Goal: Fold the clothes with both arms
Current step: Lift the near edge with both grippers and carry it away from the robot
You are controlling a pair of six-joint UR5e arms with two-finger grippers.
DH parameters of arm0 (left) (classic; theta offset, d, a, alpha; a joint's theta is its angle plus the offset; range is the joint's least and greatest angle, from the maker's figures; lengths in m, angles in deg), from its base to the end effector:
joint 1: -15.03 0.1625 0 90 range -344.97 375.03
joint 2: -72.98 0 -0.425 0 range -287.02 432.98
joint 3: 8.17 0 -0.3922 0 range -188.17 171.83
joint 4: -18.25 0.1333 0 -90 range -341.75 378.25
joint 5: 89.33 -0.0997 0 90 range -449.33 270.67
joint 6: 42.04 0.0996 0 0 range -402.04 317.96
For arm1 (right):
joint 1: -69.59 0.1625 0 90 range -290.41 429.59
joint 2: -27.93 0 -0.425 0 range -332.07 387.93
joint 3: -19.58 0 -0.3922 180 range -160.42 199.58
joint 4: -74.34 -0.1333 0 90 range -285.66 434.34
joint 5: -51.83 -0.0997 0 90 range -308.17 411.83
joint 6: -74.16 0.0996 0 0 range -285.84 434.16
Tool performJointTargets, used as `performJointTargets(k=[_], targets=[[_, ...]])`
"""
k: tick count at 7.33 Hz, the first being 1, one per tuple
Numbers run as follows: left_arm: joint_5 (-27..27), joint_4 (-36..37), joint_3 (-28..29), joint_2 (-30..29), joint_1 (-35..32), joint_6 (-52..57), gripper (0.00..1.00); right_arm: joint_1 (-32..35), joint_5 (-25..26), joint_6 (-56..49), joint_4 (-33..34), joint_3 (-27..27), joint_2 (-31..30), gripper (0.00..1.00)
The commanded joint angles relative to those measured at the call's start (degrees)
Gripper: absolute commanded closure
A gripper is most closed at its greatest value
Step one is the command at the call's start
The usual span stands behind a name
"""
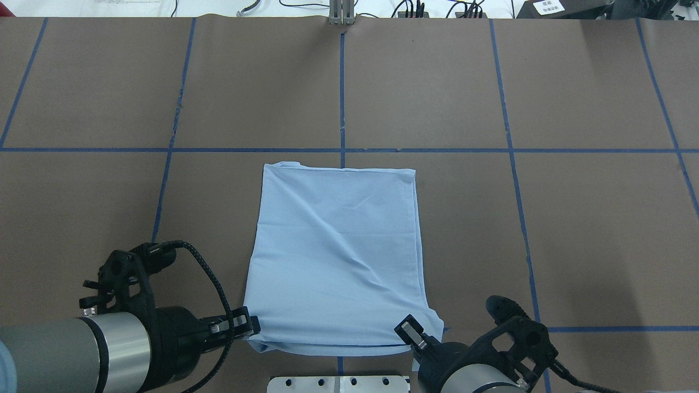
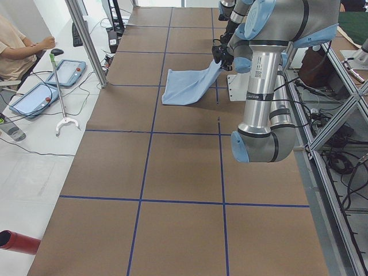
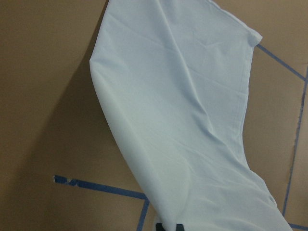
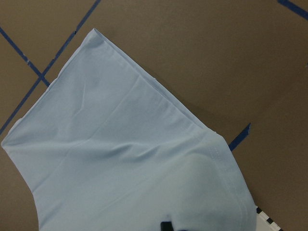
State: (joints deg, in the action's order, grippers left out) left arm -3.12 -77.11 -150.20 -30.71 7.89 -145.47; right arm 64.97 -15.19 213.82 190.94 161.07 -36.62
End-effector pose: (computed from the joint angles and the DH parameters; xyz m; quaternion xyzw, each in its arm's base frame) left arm 0.3678 -0.1870 0.1558 -0.0050 0.5816 -0.1641 0.7968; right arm -0.4180 -0.1390 0.1460 -0.0297 -0.4531 0.4180 0.7868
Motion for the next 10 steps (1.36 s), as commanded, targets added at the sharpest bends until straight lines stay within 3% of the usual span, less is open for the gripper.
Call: performJointTargets(k=[1, 3, 5, 6, 10], targets=[[0.80, 2.11, 3.57, -3.26, -2.43, 1.98, 1.00, 3.89, -0.04, -2.97, 0.47, -4.70, 1.61, 1.00], [1.06, 1.94, 11.91, -7.57, -8.40, 8.13, 1.00, 9.96, -0.39, -8.16, -1.10, -12.61, 5.29, 1.00], [0.98, 1.41, 18.16, -9.68, -13.06, 11.57, 1.00, 14.89, -0.75, -10.44, -13.00, -23.14, 5.92, 1.00], [0.98, 1.41, 21.24, -11.26, -14.91, 13.32, 1.00, 17.26, -1.70, -12.02, -15.94, -26.67, 6.36, 1.00], [0.89, -10.17, 38.71, -15.22, -20.45, 16.77, 1.00, 21.76, -3.56, -13.36, -17.90, -38.28, 11.72, 1.00]])
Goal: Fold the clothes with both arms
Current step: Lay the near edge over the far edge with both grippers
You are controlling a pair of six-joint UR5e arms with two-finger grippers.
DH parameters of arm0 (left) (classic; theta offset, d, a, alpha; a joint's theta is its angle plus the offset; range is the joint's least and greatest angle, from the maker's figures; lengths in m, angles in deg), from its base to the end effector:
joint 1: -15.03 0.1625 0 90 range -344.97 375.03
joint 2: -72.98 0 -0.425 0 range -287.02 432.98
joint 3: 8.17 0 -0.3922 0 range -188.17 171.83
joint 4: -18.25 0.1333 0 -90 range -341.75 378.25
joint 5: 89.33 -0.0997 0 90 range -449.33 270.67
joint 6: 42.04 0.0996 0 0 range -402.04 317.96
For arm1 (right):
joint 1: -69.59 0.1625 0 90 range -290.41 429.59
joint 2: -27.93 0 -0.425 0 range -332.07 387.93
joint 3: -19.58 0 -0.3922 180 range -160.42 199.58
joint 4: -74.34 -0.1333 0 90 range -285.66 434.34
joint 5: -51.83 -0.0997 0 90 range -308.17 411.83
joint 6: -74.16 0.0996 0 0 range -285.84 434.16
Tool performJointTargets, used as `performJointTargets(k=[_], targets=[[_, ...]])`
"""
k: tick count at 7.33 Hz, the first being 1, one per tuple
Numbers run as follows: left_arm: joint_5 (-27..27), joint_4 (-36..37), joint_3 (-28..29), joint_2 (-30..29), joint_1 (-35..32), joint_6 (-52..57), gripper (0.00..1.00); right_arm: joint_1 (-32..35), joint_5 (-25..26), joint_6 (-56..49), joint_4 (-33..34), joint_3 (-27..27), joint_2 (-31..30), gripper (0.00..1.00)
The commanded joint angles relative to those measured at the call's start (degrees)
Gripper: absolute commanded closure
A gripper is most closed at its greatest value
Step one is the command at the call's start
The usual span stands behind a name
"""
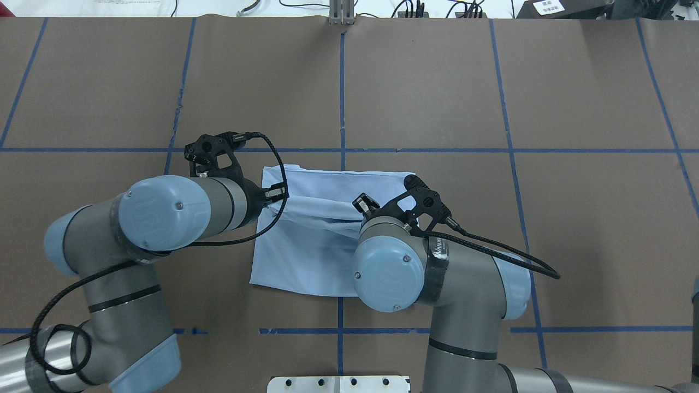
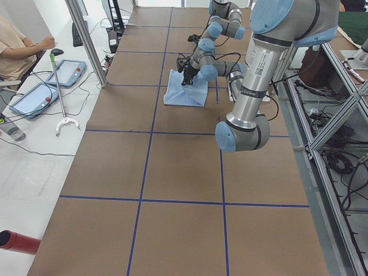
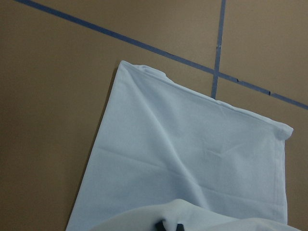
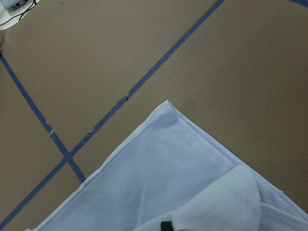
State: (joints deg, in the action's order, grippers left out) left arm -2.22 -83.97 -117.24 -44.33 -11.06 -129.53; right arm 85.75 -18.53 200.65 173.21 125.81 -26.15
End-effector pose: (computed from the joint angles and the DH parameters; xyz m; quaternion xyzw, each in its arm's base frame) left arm 0.4802 -0.3892 0.2229 0.1421 0.4686 -0.1902 0.8509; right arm -0.5557 -0.3347 0.1969 0.0919 -0.3856 0.4625 0.7930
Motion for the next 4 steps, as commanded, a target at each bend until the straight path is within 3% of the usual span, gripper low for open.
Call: performJointTargets(k=[1, 2, 4], targets=[[-0.10, -4.72, 10.24, -3.61, -2.47, 1.52, 1.00, 1.76, -0.30, -0.28, -0.25, -5.40, 2.90, 1.00], [-0.10, -5.43, 12.98, -5.02, -3.26, 2.66, 1.00, 2.55, -1.00, -0.37, -0.25, -7.77, 4.14, 1.00], [-0.36, -5.79, 16.77, -6.35, -3.62, 3.73, 1.00, 4.75, -2.33, -2.11, -8.56, -14.35, 4.41, 1.00]])
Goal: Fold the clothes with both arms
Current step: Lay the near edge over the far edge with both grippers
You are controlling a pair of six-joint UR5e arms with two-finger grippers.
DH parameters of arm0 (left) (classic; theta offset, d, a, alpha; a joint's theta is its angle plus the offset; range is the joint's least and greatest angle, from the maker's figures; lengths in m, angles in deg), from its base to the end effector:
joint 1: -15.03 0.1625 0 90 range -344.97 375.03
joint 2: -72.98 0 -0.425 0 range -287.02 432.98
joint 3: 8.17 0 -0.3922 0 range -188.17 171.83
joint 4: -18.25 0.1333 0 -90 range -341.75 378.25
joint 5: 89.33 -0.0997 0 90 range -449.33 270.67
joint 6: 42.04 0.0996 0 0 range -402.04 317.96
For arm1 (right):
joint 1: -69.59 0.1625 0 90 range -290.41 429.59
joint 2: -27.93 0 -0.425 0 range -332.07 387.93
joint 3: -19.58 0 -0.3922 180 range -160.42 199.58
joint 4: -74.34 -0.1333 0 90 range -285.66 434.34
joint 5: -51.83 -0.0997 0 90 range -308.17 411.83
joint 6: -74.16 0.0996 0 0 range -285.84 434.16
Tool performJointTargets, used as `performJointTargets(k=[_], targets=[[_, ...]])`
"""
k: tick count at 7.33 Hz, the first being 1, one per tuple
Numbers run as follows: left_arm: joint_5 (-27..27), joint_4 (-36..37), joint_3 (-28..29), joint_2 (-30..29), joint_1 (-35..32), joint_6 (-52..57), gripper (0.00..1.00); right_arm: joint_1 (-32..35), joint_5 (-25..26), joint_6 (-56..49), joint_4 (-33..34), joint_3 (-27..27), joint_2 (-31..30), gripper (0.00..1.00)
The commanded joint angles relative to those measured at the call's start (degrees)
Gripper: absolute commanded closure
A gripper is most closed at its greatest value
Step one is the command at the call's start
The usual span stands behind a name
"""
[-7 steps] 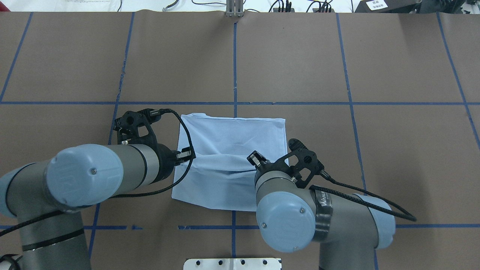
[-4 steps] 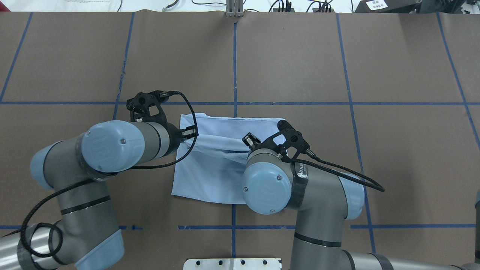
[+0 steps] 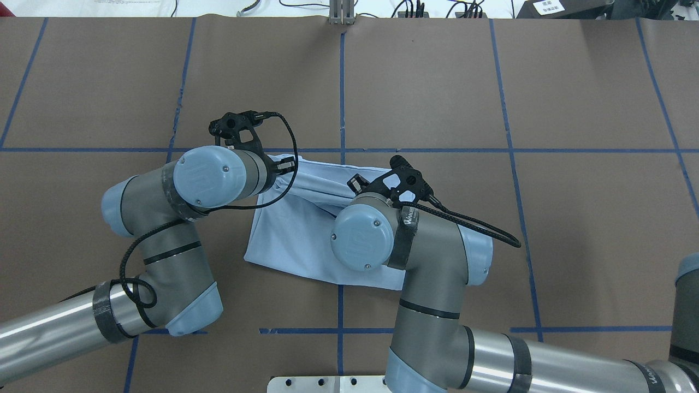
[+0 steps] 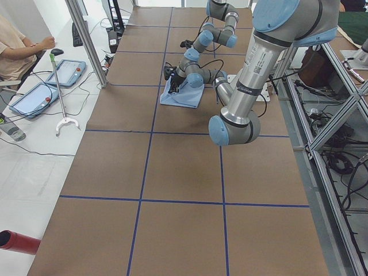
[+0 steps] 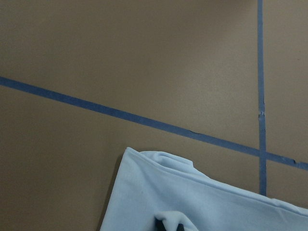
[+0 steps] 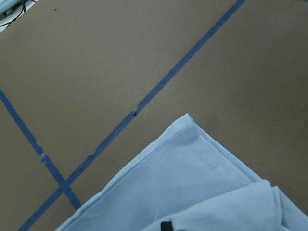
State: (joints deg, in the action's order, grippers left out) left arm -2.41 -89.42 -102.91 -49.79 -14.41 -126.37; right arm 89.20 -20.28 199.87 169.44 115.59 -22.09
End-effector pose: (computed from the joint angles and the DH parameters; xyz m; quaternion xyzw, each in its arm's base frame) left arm 0.5238 -0.4548 0.2560 0.1624 0.4342 -0.1946 0.8644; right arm -0.5884 -0.3836 0.2125 0.0959 -0.3621 0.4778 0.7946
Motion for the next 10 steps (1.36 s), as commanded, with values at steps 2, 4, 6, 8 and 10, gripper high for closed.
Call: performJointTargets(k=[2, 4, 6, 8, 10], targets=[[-0.17, -4.10, 5.50, -1.07, -0.27, 0.65, 1.00, 2.53, -2.49, -3.28, -6.16, -4.60, 0.36, 1.00], [-0.17, -6.31, 7.63, -1.60, -1.06, 2.30, 1.00, 2.89, -2.59, -5.55, -6.07, -4.60, 0.36, 1.00], [0.35, -7.62, 7.11, -1.51, -2.03, 7.65, 0.00, 4.90, -5.38, -16.42, -5.45, -3.91, 0.71, 0.00], [10.49, -10.18, 5.36, -0.81, -6.75, 15.19, 0.00, 5.70, -9.18, -23.63, -5.45, -0.05, -0.08, 0.00], [12.49, -10.19, 2.28, 1.30, -8.18, 18.14, 0.00, 0.28, -6.05, -29.62, -5.54, -2.38, 0.35, 0.00]])
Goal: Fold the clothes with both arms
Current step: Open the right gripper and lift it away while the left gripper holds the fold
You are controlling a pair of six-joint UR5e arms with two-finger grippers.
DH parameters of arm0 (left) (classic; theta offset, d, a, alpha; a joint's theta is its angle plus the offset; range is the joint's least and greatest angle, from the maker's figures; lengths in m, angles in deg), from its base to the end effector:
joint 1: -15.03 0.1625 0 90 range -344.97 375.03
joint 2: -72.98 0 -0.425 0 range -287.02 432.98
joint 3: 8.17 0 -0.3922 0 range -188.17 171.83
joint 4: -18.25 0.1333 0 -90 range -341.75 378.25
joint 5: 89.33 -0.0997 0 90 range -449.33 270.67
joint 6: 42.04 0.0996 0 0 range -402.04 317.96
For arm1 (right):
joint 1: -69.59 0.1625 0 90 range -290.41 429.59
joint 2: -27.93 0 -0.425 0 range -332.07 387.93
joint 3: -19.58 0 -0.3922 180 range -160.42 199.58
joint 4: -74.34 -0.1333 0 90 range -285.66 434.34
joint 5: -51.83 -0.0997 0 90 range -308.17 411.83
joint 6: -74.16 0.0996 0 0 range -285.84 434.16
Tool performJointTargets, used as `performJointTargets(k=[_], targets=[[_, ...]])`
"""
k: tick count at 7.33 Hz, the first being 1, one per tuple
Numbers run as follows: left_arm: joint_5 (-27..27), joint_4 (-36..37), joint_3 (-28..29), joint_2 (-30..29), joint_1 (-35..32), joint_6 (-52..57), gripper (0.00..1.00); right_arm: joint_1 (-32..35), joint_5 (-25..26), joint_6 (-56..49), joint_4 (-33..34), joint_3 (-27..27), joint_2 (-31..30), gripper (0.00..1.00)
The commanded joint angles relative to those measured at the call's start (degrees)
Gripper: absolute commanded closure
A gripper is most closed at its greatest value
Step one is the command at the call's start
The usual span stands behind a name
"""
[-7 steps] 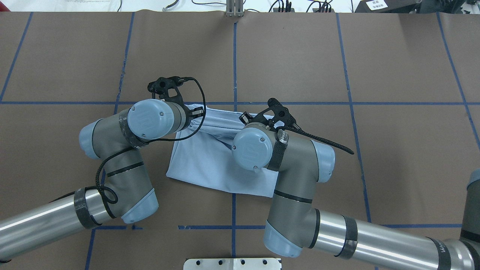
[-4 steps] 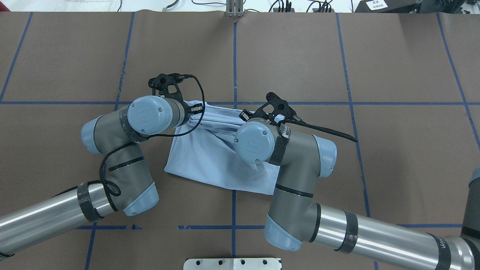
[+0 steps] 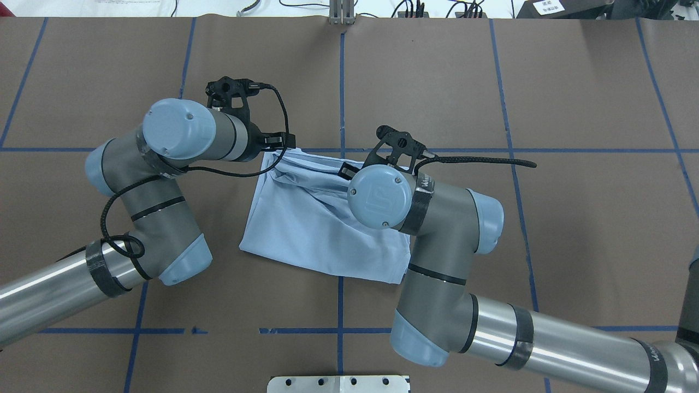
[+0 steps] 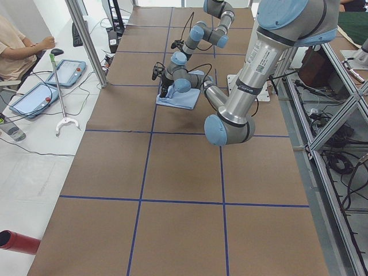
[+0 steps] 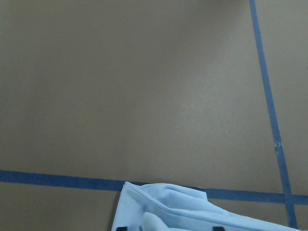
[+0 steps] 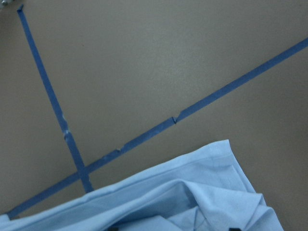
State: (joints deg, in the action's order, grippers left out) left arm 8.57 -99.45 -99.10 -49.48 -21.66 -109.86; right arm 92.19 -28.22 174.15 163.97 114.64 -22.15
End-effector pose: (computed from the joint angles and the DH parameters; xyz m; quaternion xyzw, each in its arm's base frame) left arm 0.4819 -0.5083 0.2657 0.1975 0.4707 -0.0738 0.8567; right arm -0.5792 -0.4041 0.2092 0.1217 -0.3729 0.2900 0.8729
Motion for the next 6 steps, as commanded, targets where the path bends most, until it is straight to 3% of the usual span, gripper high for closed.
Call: performJointTargets(k=[1, 6], targets=[[1.51, -0.15, -1.53, 1.00, -0.85, 1.55, 0.00, -3.34, 3.04, -8.62, -0.07, -3.46, 0.68, 0.00], [1.51, -0.07, -2.67, 1.61, -0.93, 1.20, 0.00, -0.55, 4.72, -14.81, -0.07, -9.09, 1.03, 0.00]])
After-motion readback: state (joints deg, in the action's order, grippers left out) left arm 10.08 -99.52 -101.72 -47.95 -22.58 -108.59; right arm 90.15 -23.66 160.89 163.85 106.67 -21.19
